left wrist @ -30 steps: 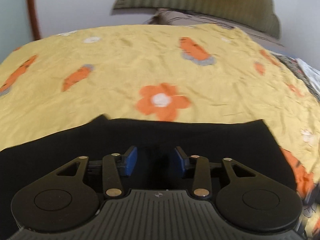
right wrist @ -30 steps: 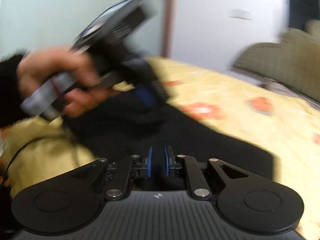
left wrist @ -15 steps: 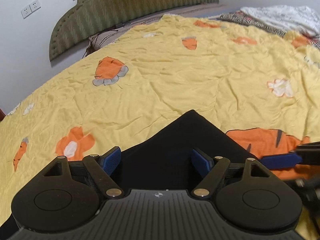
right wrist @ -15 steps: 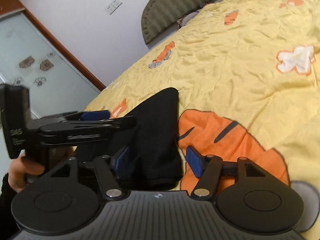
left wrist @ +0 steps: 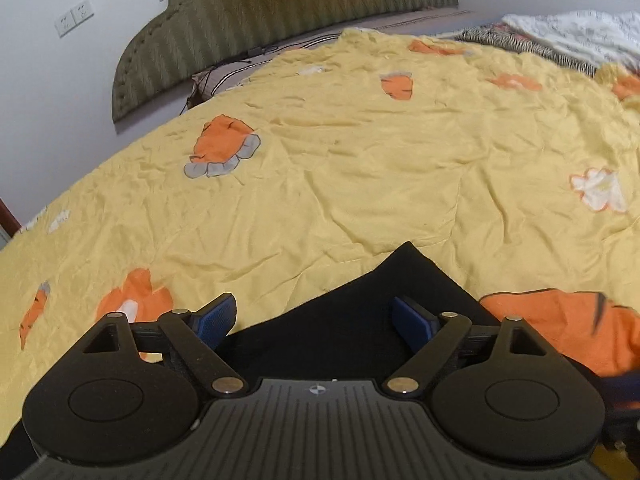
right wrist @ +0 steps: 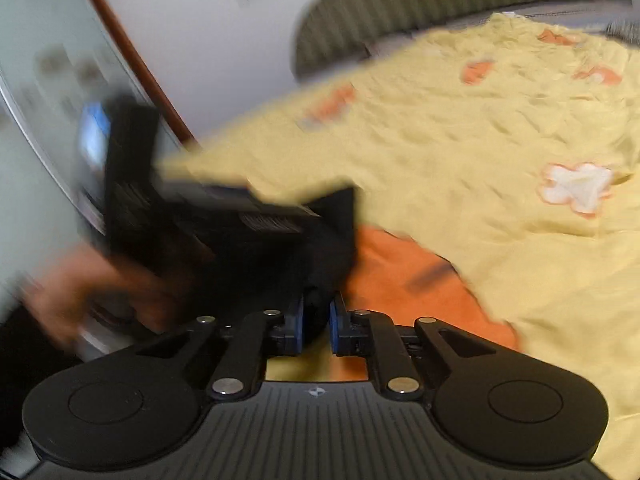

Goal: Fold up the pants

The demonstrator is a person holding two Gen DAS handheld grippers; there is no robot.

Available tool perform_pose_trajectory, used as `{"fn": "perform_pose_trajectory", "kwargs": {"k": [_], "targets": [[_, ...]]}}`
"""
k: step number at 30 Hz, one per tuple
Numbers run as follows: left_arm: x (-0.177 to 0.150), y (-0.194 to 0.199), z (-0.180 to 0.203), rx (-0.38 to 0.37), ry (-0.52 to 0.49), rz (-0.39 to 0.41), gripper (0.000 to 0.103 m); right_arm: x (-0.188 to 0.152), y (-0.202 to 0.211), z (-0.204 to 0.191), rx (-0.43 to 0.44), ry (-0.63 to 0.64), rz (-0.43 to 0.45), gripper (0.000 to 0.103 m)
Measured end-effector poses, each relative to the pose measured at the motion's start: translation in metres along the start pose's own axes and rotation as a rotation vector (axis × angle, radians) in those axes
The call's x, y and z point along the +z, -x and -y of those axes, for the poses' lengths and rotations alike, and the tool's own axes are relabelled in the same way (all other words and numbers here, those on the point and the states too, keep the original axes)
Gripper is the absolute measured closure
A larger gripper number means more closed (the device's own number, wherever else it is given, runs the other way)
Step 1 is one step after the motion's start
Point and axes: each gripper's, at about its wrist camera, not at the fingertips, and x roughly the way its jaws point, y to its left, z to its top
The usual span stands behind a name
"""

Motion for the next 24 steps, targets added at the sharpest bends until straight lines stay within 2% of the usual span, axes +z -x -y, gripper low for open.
{"fn": "perform_pose_trajectory", "kwargs": {"k": [2, 5, 7, 9, 12, 14, 15, 17, 18, 20, 22, 24], "targets": [[-0.005, 0.011, -0.015, 0.023, 0.033, -0.001, 0.016, 0.005, 0.01, -0.008, -0.002, 0.003, 0.065, 0.082], [-0.017, 0.023, -0.043, 0.043, 0.086, -0.051, 0.015, 0.024, 0.009, -0.035, -0.028, 0.128, 0.143, 0.082], [-0.028, 0.027, -0.062, 0.021, 0.108, -0.104, 0.015, 0.041, -0.015, -0.046, -0.003, 0.197, 0.123, 0.082], [-0.04, 0.031, -0.081, 0.016, 0.129, -0.15, 0.015, 0.056, -0.046, -0.05, 0.035, 0.208, 0.042, 0.082], [-0.054, 0.048, -0.119, 0.064, 0.191, -0.148, 0.015, 0.067, -0.078, -0.07, 0.035, 0.291, -0.024, 0.082], [-0.063, 0.061, -0.147, 0.099, 0.271, -0.14, 0.015, 0.064, -0.083, -0.094, 0.014, 0.38, -0.032, 0.082], [-0.067, 0.065, -0.163, 0.096, 0.325, -0.143, 0.014, 0.057, -0.078, -0.107, 0.051, 0.443, -0.025, 0.082], [-0.075, 0.065, -0.191, 0.035, 0.462, -0.178, 0.013, 0.04, -0.074, -0.138, 0.132, 0.529, -0.008, 0.081], [-0.08, 0.062, -0.202, -0.023, 0.541, -0.21, 0.013, 0.031, -0.073, -0.154, 0.144, 0.578, -0.004, 0.081], [-0.091, 0.054, -0.213, -0.167, 0.675, -0.266, 0.013, 0.009, -0.071, -0.185, 0.123, 0.695, 0.004, 0.081], [-0.101, 0.046, -0.213, -0.314, 0.772, -0.293, 0.013, -0.011, -0.067, -0.2, 0.099, 0.757, 0.026, 0.081], [-0.104, 0.043, -0.208, -0.38, 0.805, -0.284, 0.01, -0.026, -0.062, -0.206, 0.064, 0.774, 0.038, 0.08]]}}
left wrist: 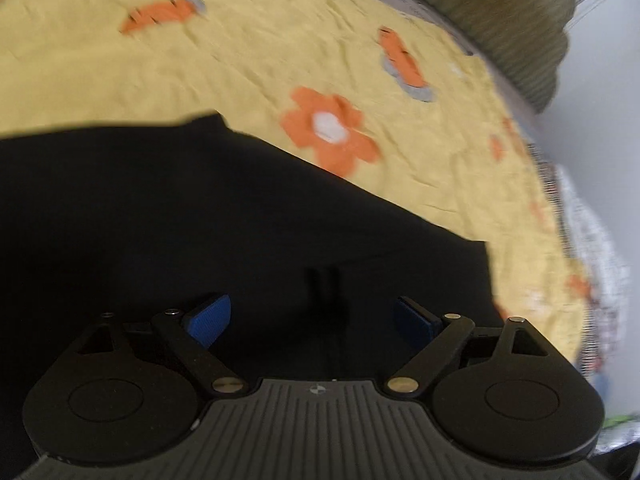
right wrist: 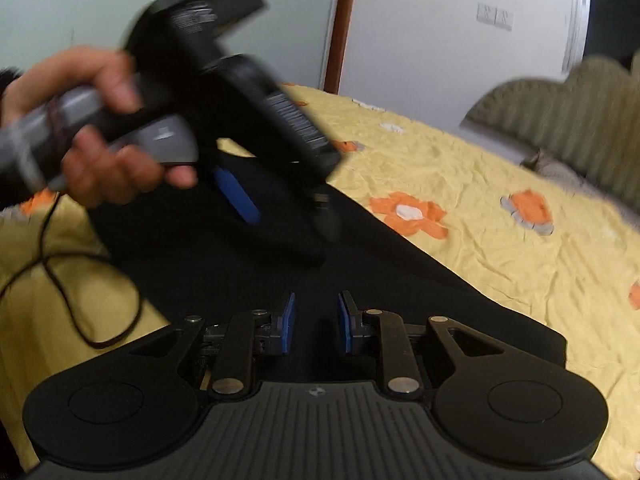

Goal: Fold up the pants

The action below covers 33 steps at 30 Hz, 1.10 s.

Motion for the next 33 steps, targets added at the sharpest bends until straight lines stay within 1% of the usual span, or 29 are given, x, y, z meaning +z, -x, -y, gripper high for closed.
{"fn": "perform_pose_trajectory", "kwargs": {"k": [1, 3, 4, 5, 7, 9, 10, 12, 13, 14, 15, 16, 17, 18, 19, 22, 23, 25, 26, 27, 28, 29, 31, 32, 33], "targets": [[-0.001, -0.003, 0.002, -0.007, 0.002, 0.003, 0.007, -0.003, 0.002, -0.005, -0.007, -0.001, -0.008, 0.077], [-0.001, -0.008, 0.006, -0.017, 0.007, 0.01, 0.004, -0.005, 0.004, -0.015, -0.014, -0.003, -0.003, 0.064], [-0.001, -0.01, 0.008, -0.024, 0.011, 0.016, 0.002, -0.006, 0.008, -0.018, -0.02, -0.004, 0.009, 0.046], [-0.002, -0.012, 0.008, -0.034, 0.017, 0.024, 0.001, -0.008, 0.011, -0.022, -0.024, -0.002, 0.029, 0.034], [-0.001, -0.018, 0.01, -0.053, 0.035, 0.042, 0.001, -0.009, 0.014, -0.028, -0.028, 0.014, 0.061, 0.033], [0.0, -0.022, 0.012, -0.091, 0.045, 0.053, 0.003, -0.009, 0.011, -0.031, -0.059, 0.009, 0.047, 0.033], [0.0, -0.025, 0.013, -0.12, 0.051, 0.045, 0.007, -0.009, 0.012, -0.029, -0.071, 0.0, 0.043, 0.033], [0.0, -0.031, 0.016, -0.173, 0.075, 0.022, 0.01, -0.01, 0.013, -0.028, -0.085, -0.011, 0.037, 0.033], [0.0, -0.034, 0.017, -0.18, 0.081, 0.026, 0.016, -0.011, 0.012, -0.027, -0.091, -0.01, 0.034, 0.033], [0.0, -0.035, 0.018, -0.167, 0.081, 0.037, 0.022, -0.011, 0.012, -0.027, -0.095, -0.011, 0.033, 0.033], [-0.001, -0.034, 0.019, -0.148, 0.078, 0.047, 0.043, -0.012, 0.013, -0.029, -0.096, -0.01, 0.029, 0.033], [0.0, -0.033, 0.019, -0.136, 0.07, 0.054, 0.069, -0.012, 0.014, -0.03, -0.096, 0.0, 0.027, 0.033], [0.0, -0.033, 0.018, -0.136, 0.065, 0.05, 0.081, -0.013, 0.016, -0.033, -0.1, 0.014, 0.032, 0.033], [0.0, -0.033, 0.016, -0.137, 0.069, 0.044, 0.086, -0.014, 0.021, -0.038, -0.101, 0.031, 0.035, 0.033], [0.0, -0.033, 0.015, -0.134, 0.066, 0.048, 0.093, -0.014, 0.022, -0.04, -0.097, 0.043, 0.036, 0.034], [-0.001, -0.028, 0.021, -0.102, 0.004, 0.077, 0.095, -0.016, 0.019, -0.042, -0.074, 0.037, 0.034, 0.036], [-0.002, -0.025, 0.024, -0.089, -0.026, 0.092, 0.095, -0.017, 0.018, -0.038, -0.074, 0.031, 0.031, 0.049], [-0.003, -0.019, 0.033, -0.056, -0.096, 0.135, 0.095, -0.016, 0.014, -0.035, -0.073, 0.02, 0.008, 0.066], [-0.003, -0.016, 0.037, -0.042, -0.129, 0.158, 0.095, -0.015, 0.013, -0.033, -0.065, 0.009, 0.002, 0.074], [-0.002, -0.014, 0.041, -0.024, -0.161, 0.177, 0.095, -0.014, 0.01, -0.03, -0.071, 0.013, -0.004, 0.079], [-0.001, -0.014, 0.043, -0.008, -0.18, 0.185, 0.095, -0.014, 0.008, -0.029, -0.086, 0.026, -0.005, 0.089], [-0.001, -0.015, 0.043, 0.006, -0.185, 0.191, 0.095, -0.013, 0.005, -0.03, -0.094, 0.034, 0.0, 0.093], [0.002, -0.021, 0.042, 0.037, -0.186, 0.178, 0.093, -0.009, -0.003, -0.029, -0.079, 0.025, 0.008, 0.093], [0.003, -0.024, 0.042, 0.063, -0.184, 0.153, 0.089, -0.009, -0.007, -0.029, -0.062, 0.025, 0.001, 0.093], [0.004, -0.025, 0.041, 0.093, -0.179, 0.132, 0.079, -0.009, -0.011, -0.03, -0.03, 0.032, -0.028, 0.092]]}}
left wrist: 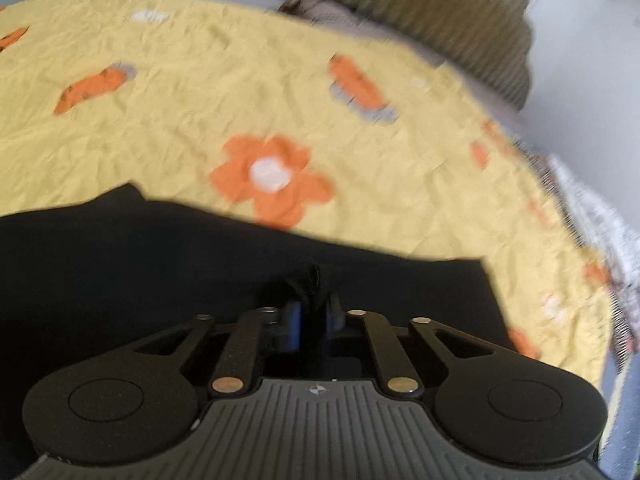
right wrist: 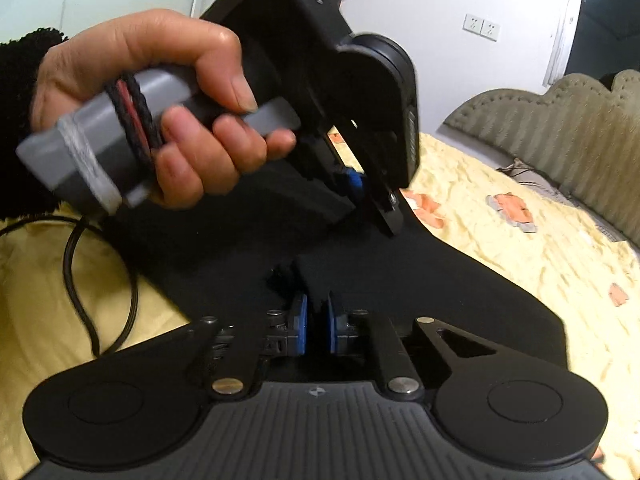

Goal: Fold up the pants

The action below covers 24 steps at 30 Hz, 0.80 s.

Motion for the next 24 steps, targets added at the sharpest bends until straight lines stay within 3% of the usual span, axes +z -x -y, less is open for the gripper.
{"fn": "perform_pose_trajectory", "kwargs": {"k": [2, 3, 4, 6, 10, 11, 13, 15, 17, 19, 21, 23, 24], "targets": [[-0.001, 0.01, -0.002, 0.048, -0.011, 0.01, 0.072, 0.001, 0.011, 0.007, 0.021, 0.021, 0.006, 0.092], [0.0, 0.017, -0.002, 0.07, -0.033, 0.028, 0.063, 0.002, 0.021, 0.017, 0.039, -0.006, 0.023, 0.092], [0.001, 0.023, -0.001, 0.093, -0.046, 0.048, 0.051, 0.004, 0.033, 0.031, 0.04, -0.06, 0.054, 0.092], [0.004, 0.027, 0.005, 0.097, -0.082, 0.084, 0.041, 0.003, 0.049, 0.064, -0.017, -0.174, 0.101, 0.092], [0.002, 0.011, 0.036, 0.08, -0.196, 0.041, 0.039, -0.011, 0.032, 0.139, -0.237, -0.328, 0.034, 0.092], [-0.002, 0.003, 0.043, 0.088, -0.239, 0.02, 0.038, -0.016, 0.021, 0.154, -0.234, -0.363, -0.007, 0.092], [-0.012, -0.013, 0.053, 0.177, -0.313, 0.005, 0.038, -0.03, -0.004, 0.176, -0.191, -0.416, -0.109, 0.092], [-0.022, -0.01, 0.059, 0.238, -0.355, 0.026, 0.041, -0.035, 0.005, 0.178, -0.203, -0.437, -0.085, 0.092], [-0.032, 0.006, 0.063, 0.207, -0.38, 0.048, 0.039, -0.036, 0.028, 0.165, -0.224, -0.428, -0.042, 0.092], [-0.042, 0.013, 0.069, 0.197, -0.419, 0.056, 0.031, -0.041, 0.045, 0.153, -0.162, -0.455, -0.012, 0.092], [-0.053, 0.003, 0.073, 0.222, -0.479, 0.027, 0.025, -0.053, 0.04, 0.152, -0.106, -0.484, -0.052, 0.092], [-0.058, -0.004, 0.071, 0.246, -0.492, 0.041, 0.02, -0.063, 0.04, 0.147, -0.122, -0.494, -0.048, 0.092], [-0.058, 0.001, 0.071, 0.26, -0.481, 0.043, 0.023, -0.058, 0.042, 0.148, -0.132, -0.515, -0.057, 0.092]]}}
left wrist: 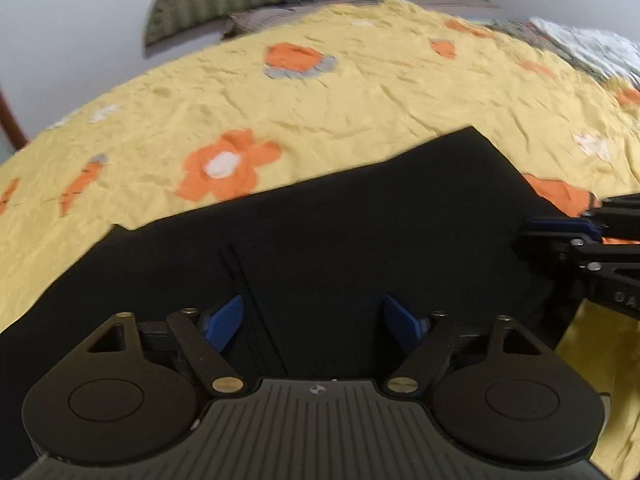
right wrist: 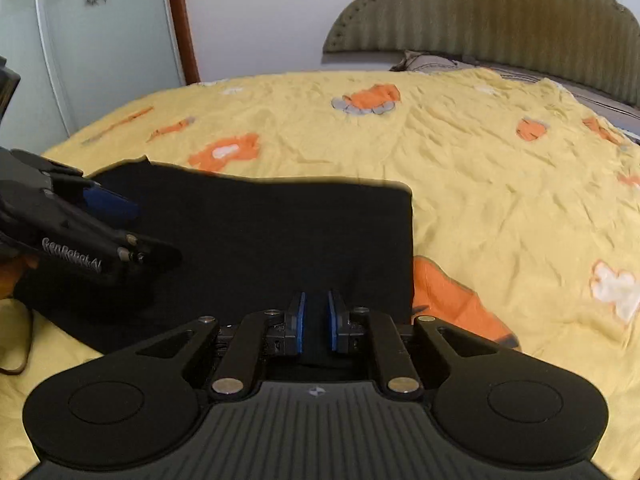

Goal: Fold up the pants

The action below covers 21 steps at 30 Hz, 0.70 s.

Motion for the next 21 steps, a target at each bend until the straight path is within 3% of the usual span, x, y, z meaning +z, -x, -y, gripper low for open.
{"fn": "perform_pose_trajectory", "kwargs": {"k": [2, 4, 7, 10, 15, 21], "targets": [[-0.001, 0.013, -0.006, -0.016, 0.026, 0.016, 0.023, 0.006, 0.01, -0.012, -0.011, 0.026, 0.034, 0.091], [-0.008, 0.025, -0.012, -0.004, 0.045, 0.041, 0.022, 0.006, 0.014, -0.026, 0.035, 0.074, 0.039, 0.091], [-0.027, 0.044, -0.026, 0.075, 0.064, 0.055, 0.022, 0.003, -0.006, -0.042, 0.027, 0.136, -0.042, 0.09], [-0.052, 0.069, -0.053, 0.158, 0.119, 0.062, 0.021, 0.006, -0.001, -0.064, -0.045, 0.202, -0.021, 0.089], [-0.098, 0.109, -0.119, 0.317, 0.292, 0.049, 0.019, 0.022, 0.014, -0.129, 0.099, 0.321, 0.088, 0.089], [-0.145, 0.147, -0.2, 0.418, 0.547, 0.036, 0.016, 0.017, -0.001, -0.233, 0.263, 0.517, 0.089, 0.085]]}}
